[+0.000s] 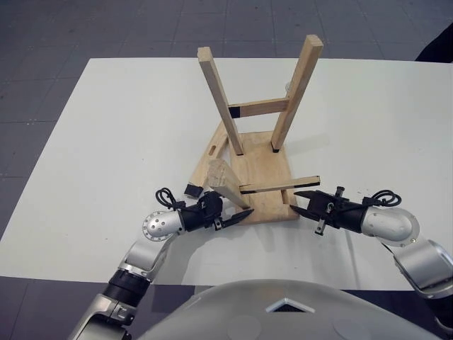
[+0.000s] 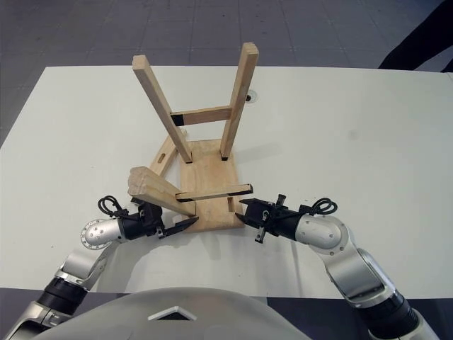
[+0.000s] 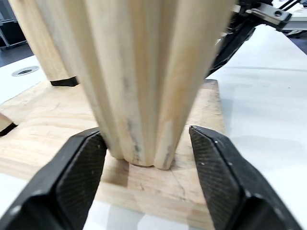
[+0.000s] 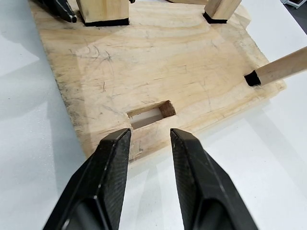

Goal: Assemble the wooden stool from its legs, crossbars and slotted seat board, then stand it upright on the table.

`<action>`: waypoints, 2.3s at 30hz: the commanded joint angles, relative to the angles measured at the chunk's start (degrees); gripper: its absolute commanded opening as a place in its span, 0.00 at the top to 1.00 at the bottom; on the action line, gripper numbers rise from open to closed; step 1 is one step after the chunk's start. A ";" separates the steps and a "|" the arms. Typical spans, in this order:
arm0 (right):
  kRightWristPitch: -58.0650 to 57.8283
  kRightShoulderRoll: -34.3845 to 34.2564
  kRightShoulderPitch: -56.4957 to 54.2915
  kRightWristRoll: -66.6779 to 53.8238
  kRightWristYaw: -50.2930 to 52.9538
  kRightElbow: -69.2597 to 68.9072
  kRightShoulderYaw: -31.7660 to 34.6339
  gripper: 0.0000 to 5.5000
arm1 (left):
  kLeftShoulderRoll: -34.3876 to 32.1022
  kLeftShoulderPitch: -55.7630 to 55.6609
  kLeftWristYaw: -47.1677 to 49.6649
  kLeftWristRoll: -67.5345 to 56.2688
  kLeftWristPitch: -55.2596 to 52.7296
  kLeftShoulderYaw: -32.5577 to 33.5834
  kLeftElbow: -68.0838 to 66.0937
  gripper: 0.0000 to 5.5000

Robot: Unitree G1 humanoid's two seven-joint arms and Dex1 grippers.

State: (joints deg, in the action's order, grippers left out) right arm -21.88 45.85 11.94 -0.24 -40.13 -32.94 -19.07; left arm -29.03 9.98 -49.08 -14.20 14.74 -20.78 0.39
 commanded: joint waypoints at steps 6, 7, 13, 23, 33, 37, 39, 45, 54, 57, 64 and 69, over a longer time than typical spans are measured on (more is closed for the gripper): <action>-4.09 1.62 2.65 1.78 -1.92 3.95 -2.61 0.72 | -0.02 1.31 -2.59 -0.19 -1.85 0.58 -0.24 0.22; -4.11 1.61 2.72 1.78 -1.85 3.93 -2.58 0.72 | -0.13 1.32 -2.76 -0.90 -2.51 1.15 0.42 0.19; -4.12 1.61 2.86 1.84 -1.88 3.90 -2.84 0.72 | -1.32 1.84 -1.84 -4.23 -3.29 7.77 5.12 0.04; -4.33 1.41 2.98 1.66 -1.58 3.42 -2.67 0.72 | -8.07 12.12 1.90 0.36 -6.15 16.64 13.31 0.00; -4.14 1.30 4.17 1.48 -0.93 3.09 -2.28 0.72 | -8.14 13.07 9.90 4.79 -11.84 24.72 14.45 0.00; -4.20 1.42 4.53 1.22 -0.66 2.82 -1.80 0.72 | -4.52 12.87 14.69 8.42 -18.90 20.91 15.21 0.00; -4.25 1.51 5.07 1.08 -0.41 2.56 -1.41 0.72 | -1.99 13.32 17.39 8.97 -23.49 19.28 16.74 0.00; -4.46 1.43 6.83 0.84 0.39 1.77 -0.14 0.72 | 4.43 11.78 24.30 8.26 -34.45 18.11 20.72 0.00; -4.32 1.32 7.70 0.65 0.53 1.45 0.68 0.72 | 8.81 10.00 31.06 10.26 -38.50 18.63 17.55 0.07; -4.34 1.27 7.91 0.64 0.60 1.26 0.78 0.72 | 9.56 9.87 29.91 9.10 -38.97 18.11 16.89 0.16; -4.48 0.99 7.97 0.53 0.92 1.15 0.87 0.72 | 9.44 9.21 29.13 8.04 -39.87 17.91 14.85 0.38; -4.53 0.94 8.15 0.19 0.95 0.91 1.19 0.72 | 8.54 8.78 29.94 9.99 -39.79 16.94 13.34 0.51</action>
State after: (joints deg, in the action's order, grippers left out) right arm -21.87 45.75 16.73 -0.86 -38.20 -35.09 -16.62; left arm -19.31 17.79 -19.95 -6.52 -22.91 -2.98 16.54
